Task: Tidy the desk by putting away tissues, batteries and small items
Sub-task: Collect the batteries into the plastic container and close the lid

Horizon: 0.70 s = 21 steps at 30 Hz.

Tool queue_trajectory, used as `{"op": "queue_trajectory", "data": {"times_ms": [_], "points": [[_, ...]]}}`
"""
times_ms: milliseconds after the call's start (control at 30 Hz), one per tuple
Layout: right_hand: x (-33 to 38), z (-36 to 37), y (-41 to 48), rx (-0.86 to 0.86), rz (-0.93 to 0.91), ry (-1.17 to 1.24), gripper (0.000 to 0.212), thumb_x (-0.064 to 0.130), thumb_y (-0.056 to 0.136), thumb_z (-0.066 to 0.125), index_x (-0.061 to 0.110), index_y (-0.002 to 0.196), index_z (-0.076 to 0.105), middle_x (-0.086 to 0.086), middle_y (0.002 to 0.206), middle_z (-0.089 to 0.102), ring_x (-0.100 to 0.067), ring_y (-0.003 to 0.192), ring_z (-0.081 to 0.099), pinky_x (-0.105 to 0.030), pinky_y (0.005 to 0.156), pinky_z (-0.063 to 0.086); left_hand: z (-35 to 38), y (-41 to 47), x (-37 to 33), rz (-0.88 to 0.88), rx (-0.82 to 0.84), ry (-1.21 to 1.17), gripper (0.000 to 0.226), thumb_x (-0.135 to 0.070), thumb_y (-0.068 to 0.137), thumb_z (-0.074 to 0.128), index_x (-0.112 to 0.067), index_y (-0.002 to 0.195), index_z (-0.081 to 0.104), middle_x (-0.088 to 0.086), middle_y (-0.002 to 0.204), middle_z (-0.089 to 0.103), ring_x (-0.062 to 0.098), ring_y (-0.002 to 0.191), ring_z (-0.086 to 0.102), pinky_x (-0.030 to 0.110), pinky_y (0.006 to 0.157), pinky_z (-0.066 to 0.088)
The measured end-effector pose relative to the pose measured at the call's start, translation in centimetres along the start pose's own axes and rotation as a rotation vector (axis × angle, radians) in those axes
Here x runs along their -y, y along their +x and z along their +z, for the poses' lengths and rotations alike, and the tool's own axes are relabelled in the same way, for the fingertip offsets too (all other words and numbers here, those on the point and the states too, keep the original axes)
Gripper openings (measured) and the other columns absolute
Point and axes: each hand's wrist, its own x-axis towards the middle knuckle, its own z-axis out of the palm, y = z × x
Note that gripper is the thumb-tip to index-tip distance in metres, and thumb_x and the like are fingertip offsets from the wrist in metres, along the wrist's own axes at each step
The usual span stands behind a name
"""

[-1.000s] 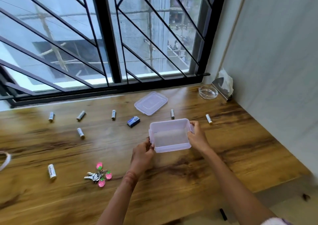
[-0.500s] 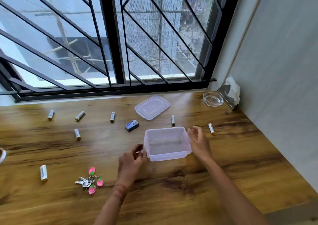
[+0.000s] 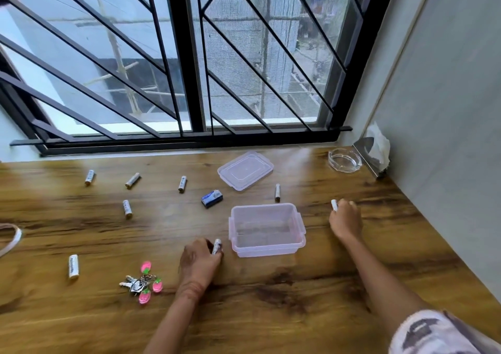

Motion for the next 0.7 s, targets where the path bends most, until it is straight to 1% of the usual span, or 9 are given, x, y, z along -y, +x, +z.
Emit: {"op": "queue_trajectory", "data": {"times_ms": [100,200,267,367,433,500,600,667,700], "points": [[1.1,-0.5,-0.2,-0.001,0.059,0.18,0.019,0.006,0.083,0.056,-0.006,0.095,0.065,-0.025,0.098,0.066,-0.04,0.092,0.059,-0.04,0.073,0.048,-0.7,0.3,-0.1,-0.017,-0.018,-0.084,0.026,-0.03,0.082,0.064,-0.005,0.083,0.073,0.015,0.086,0.073,0.029,0.086,0.066,0.028,0.072,0.046],[3.7,-2.4,-2.6,-0.016,-0.007,0.474,0.022,0.014,0.087,0.06,0.0,0.101,0.068,-0.014,0.095,0.071,-0.026,0.082,0.063,-0.025,0.064,0.045,-1.9,0.5,-0.9,-0.069,-0.077,-0.354,0.023,-0.027,0.08,0.069,-0.006,0.089,0.074,0.008,0.077,0.073,0.022,0.077,0.07,0.03,0.078,0.054],[6.0,-3.7,-5.3,0.071,-0.1,0.636,0.02,0.015,0.086,0.063,0.003,0.101,0.068,-0.003,0.089,0.068,-0.017,0.078,0.061,-0.019,0.062,0.046,-2.4,0.5,-2.1,-0.083,-0.05,-0.554,0.02,-0.022,0.08,0.07,-0.006,0.092,0.073,0.004,0.072,0.072,0.018,0.068,0.07,0.031,0.077,0.056],[8.9,-3.8,-8.6,0.352,-0.123,0.739,0.019,0.008,0.084,0.064,0.004,0.102,0.066,-0.004,0.081,0.066,-0.017,0.073,0.064,-0.026,0.069,0.055,-2.3,0.5,-4.4,-0.088,0.104,-0.725,0.02,-0.015,0.079,0.072,-0.001,0.093,0.071,0.009,0.076,0.072,0.016,0.063,0.07,0.025,0.066,0.058],[10.1,-2.7,-9.6,0.571,-0.072,0.725,0.017,0.0,0.082,0.062,-0.003,0.098,0.066,-0.01,0.08,0.066,-0.018,0.067,0.063,-0.027,0.069,0.057,-1.7,0.6,-5.5,-0.063,0.179,-0.688,0.019,-0.011,0.079,0.072,0.004,0.091,0.071,0.014,0.076,0.072,0.012,0.056,0.069,0.021,0.06,0.058],[10.7,-1.5,-9.9,0.718,-0.051,0.637,0.013,-0.003,0.08,0.06,-0.005,0.09,0.068,-0.012,0.074,0.064,-0.019,0.067,0.063,-0.028,0.069,0.058,-1.0,0.9,-6.0,-0.003,0.199,-0.522,0.018,-0.012,0.079,0.072,0.004,0.084,0.073,0.018,0.074,0.072,0.014,0.058,0.069,0.025,0.065,0.059],[11.1,0.0,-9.4,0.772,-0.028,0.551,0.012,-0.005,0.075,0.059,0.002,0.07,0.068,-0.011,0.066,0.062,-0.023,0.068,0.064,-0.037,0.077,0.058,-0.1,1.9,-6.0,0.064,0.169,-0.277,0.021,-0.022,0.077,0.073,-0.003,0.07,0.075,0.015,0.069,0.073,0.02,0.066,0.071,0.033,0.071,0.059],[11.3,0.6,-9.1,0.768,-0.01,0.517,0.019,-0.006,0.072,0.06,0.007,0.059,0.064,-0.012,0.064,0.061,-0.025,0.068,0.064,-0.042,0.078,0.057,0.2,2.4,-6.2,0.081,0.155,-0.171,0.021,-0.023,0.076,0.071,-0.003,0.07,0.073,0.017,0.072,0.072,0.024,0.071,0.071,0.035,0.071,0.057],[11.5,0.9,-9.0,0.766,-0.008,0.505,0.018,-0.006,0.071,0.061,0.008,0.059,0.064,-0.013,0.066,0.062,-0.026,0.07,0.065,-0.044,0.079,0.057,0.4,2.6,-6.4,0.095,0.146,-0.12,0.019,-0.021,0.075,0.069,-0.002,0.071,0.071,0.018,0.074,0.072,0.026,0.075,0.07,0.034,0.069,0.056]]}}
